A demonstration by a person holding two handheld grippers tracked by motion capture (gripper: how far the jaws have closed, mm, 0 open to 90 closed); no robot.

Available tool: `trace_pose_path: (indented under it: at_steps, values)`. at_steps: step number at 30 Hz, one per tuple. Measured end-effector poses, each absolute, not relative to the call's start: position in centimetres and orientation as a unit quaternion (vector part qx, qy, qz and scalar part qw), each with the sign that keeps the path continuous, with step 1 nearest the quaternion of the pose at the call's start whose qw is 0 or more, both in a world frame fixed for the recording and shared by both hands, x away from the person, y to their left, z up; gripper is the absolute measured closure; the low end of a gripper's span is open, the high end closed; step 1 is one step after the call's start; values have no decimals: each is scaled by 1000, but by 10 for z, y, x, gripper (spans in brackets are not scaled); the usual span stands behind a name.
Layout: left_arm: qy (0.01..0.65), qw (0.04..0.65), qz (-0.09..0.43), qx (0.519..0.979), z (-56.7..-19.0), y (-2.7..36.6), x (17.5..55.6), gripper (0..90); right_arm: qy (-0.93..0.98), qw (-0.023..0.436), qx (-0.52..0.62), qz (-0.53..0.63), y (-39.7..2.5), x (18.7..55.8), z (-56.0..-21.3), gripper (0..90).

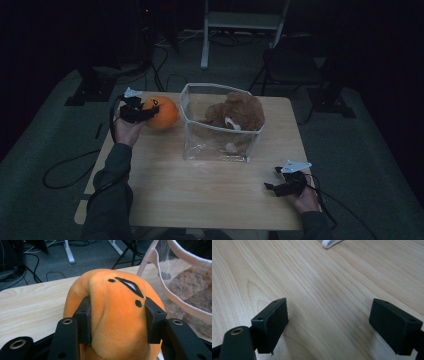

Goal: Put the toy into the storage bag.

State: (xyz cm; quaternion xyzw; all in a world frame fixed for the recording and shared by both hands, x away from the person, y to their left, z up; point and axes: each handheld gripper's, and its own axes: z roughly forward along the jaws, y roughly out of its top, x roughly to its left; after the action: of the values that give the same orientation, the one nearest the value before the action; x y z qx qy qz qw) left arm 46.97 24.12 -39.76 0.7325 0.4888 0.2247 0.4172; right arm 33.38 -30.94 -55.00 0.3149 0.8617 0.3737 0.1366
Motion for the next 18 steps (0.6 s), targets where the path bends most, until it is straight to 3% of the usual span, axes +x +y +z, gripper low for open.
trace_pose_path:
  at_steps: [18]
  values:
    - [481, 427, 242, 726, -378, 245, 465, 514, 862, 137, 315, 373, -309, 334, -550, 149]
